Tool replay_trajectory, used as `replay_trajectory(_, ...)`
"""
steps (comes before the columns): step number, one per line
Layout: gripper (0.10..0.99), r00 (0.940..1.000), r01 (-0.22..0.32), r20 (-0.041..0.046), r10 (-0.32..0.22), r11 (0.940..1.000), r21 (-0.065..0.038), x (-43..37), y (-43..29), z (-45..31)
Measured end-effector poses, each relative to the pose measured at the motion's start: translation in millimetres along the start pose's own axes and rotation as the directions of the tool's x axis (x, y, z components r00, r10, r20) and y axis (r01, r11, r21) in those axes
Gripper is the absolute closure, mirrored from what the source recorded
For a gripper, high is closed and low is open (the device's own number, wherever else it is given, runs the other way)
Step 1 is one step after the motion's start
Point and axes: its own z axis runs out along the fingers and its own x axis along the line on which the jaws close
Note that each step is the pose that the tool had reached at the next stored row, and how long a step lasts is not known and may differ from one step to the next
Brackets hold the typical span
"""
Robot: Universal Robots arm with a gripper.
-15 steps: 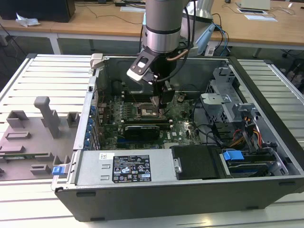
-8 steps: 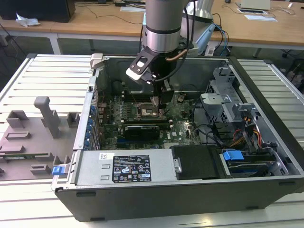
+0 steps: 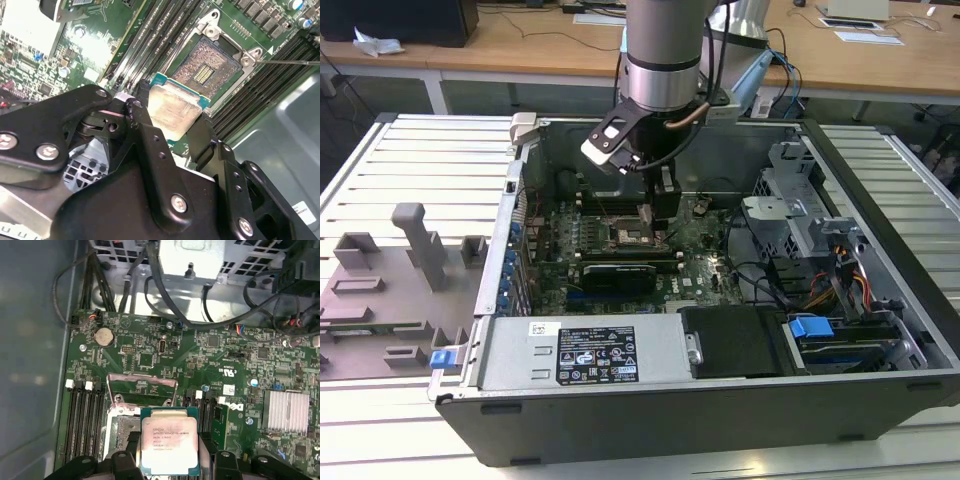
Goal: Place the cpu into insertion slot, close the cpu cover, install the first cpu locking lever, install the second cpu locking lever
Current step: 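Place the cpu into insertion slot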
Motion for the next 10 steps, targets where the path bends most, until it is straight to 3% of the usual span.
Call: replay_trajectory(10, 0.541, 0.9998, -0.018, 0.0008, 0.018, 0.9998, 0.000, 0.2, -0.8, 1.6)
